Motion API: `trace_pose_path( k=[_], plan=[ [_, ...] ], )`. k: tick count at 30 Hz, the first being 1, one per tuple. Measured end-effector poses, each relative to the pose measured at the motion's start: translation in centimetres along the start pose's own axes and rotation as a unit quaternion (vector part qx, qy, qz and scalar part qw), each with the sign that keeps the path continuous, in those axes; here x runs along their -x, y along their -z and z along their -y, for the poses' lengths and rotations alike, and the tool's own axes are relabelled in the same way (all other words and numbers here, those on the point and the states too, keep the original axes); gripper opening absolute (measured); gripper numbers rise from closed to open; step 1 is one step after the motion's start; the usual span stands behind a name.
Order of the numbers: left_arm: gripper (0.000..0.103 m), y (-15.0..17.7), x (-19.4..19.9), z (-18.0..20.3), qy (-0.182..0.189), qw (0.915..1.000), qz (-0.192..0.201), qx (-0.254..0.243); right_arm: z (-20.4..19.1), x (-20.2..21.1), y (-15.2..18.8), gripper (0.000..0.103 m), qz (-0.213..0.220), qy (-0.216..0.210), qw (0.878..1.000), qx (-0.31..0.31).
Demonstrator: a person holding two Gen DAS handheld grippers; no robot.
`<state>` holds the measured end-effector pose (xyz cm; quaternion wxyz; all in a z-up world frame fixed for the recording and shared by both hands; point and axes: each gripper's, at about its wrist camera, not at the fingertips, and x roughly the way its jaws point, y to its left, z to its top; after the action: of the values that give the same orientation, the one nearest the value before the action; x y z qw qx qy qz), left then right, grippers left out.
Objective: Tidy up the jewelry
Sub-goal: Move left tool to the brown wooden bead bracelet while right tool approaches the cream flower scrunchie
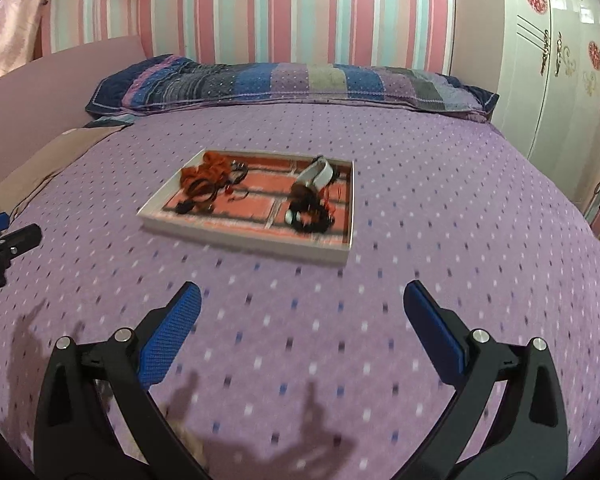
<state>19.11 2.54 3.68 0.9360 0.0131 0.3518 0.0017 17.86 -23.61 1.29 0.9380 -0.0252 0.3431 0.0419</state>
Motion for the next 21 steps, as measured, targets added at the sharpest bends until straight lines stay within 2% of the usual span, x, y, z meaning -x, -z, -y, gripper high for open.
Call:
trace_pose_path(
  k=[2,4,8,12,21],
  plan=[
    [0.098,1.5,1.5,-0.2,0.006,1.0000,0.002,0.005,-0.1,0.8,1.5,0.099,0.001,0.002,1.000,-0.004],
    [0.098,3.0,2.8,-0.2,-0.004,0.9999,0.009,0.003,0.0,1.5,3.2,0.099,0.003,0.004,1.000,-0.014],
    [0.098,5.5,3.8,-0.6,0.003,0.9998,0.004,0.020,0.2,1.9,6.0,0.099,-0.004,0.006,1.000,-0.027],
    [0.098,7.6,3.4,-1.5,0.008,0.9993,-0.002,0.037,-0.1,2.0,8.4,0.099,-0.015,0.007,0.999,-0.034],
    [0.098,11.0,1.4,-3.2,-0.007,0.9983,-0.026,0.052,-1.7,3.6,10.8,0.099,0.014,0.010,0.999,-0.027]
  ],
)
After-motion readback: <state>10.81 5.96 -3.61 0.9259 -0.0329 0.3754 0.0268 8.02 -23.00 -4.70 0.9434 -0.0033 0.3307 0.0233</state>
